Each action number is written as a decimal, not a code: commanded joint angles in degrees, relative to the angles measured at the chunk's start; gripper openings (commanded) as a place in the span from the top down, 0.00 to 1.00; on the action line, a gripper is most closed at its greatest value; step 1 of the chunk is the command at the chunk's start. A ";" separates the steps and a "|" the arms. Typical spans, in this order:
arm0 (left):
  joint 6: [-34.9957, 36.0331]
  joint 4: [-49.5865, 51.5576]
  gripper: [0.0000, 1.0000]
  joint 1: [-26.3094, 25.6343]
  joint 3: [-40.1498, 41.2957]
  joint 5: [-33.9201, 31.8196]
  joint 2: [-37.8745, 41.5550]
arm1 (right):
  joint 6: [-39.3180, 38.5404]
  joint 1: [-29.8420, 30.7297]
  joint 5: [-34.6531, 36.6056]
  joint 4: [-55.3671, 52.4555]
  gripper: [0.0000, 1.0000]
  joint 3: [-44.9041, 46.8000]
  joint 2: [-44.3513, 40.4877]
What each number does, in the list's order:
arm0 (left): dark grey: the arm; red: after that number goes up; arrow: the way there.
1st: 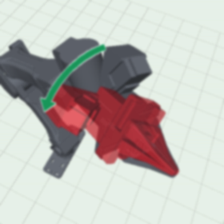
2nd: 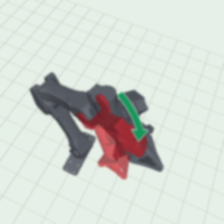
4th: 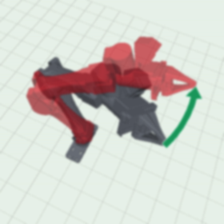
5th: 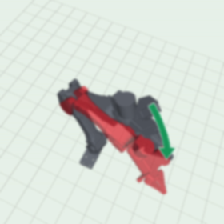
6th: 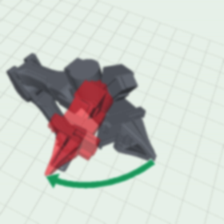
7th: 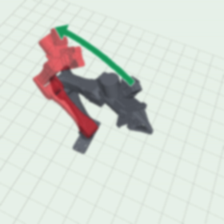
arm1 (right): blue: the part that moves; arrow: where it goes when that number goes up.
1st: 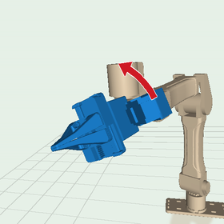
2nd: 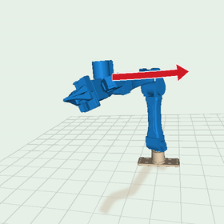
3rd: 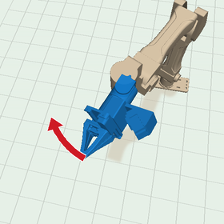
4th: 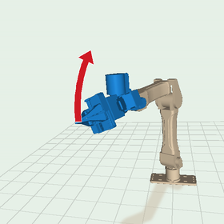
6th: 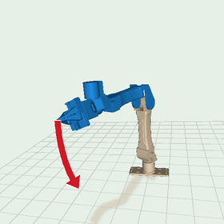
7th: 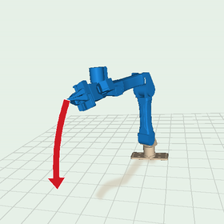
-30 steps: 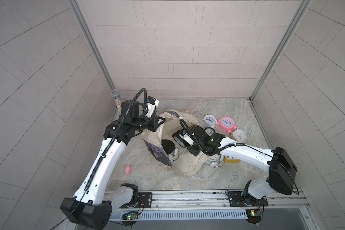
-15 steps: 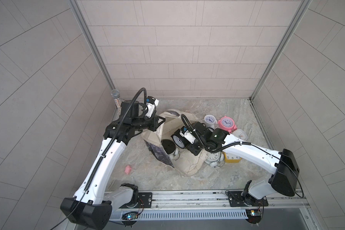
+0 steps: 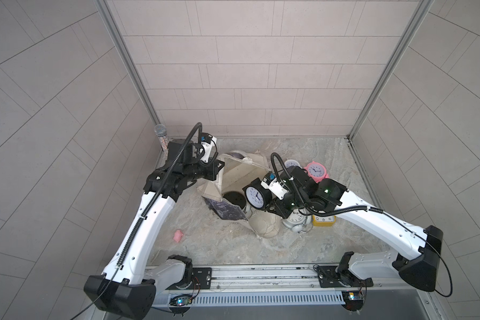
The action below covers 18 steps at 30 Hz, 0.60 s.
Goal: Take the alarm clock out of the canvas bag
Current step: Pick up the alarm from the canvas bag, then place the alarm at the center of the board.
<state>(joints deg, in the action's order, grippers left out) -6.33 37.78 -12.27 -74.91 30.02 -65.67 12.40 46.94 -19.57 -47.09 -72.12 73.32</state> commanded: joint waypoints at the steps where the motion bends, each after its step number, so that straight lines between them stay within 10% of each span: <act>1: 1.87 1.09 1.00 0.41 -1.46 -3.93 1.18 | 1.24 -0.60 -3.91 -1.24 0.98 -1.28 -3.16; 18: 7.74 1.37 1.00 0.41 -0.59 -5.65 5.31 | 2.11 -21.33 -18.44 -4.13 0.99 -6.39 -13.97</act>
<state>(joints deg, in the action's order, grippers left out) 0.08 40.64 -12.27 -74.91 24.99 -62.39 13.82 29.78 -34.46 -51.62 -76.58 60.93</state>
